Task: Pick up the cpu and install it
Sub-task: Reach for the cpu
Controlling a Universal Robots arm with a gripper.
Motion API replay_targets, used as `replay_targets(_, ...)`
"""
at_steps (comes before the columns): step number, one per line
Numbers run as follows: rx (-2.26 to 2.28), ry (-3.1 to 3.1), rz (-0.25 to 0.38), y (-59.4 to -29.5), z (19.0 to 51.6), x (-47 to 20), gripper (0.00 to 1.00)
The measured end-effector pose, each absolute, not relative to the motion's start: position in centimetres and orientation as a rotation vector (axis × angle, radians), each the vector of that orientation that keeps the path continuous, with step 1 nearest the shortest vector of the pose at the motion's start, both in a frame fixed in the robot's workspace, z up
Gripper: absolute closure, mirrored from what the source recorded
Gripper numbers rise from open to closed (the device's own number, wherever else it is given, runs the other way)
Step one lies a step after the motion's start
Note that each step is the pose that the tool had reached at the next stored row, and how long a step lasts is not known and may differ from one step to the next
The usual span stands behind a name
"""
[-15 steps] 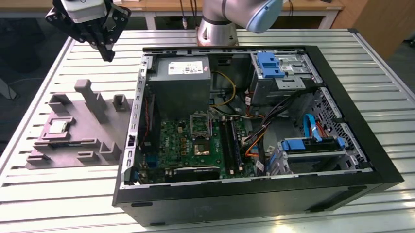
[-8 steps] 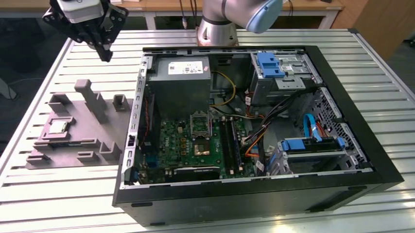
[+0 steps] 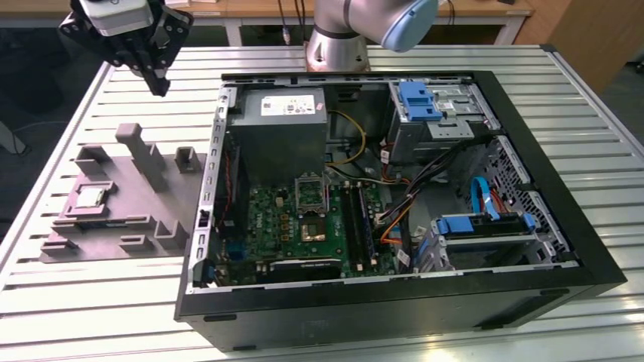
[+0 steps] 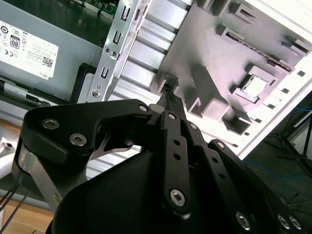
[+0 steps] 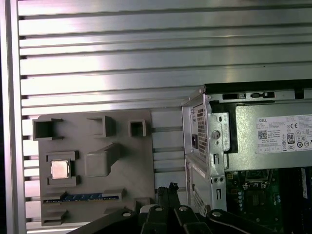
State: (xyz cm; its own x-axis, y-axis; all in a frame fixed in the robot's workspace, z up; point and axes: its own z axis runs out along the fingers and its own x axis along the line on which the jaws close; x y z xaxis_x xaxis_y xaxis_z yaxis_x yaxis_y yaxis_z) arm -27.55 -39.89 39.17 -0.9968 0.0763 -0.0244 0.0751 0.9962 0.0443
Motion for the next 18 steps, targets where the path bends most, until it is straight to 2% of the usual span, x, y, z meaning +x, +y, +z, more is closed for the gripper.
replay_targets(18, 0.118, 3.113, 0.068, -39.89, 39.14, -28.43, 0.89)
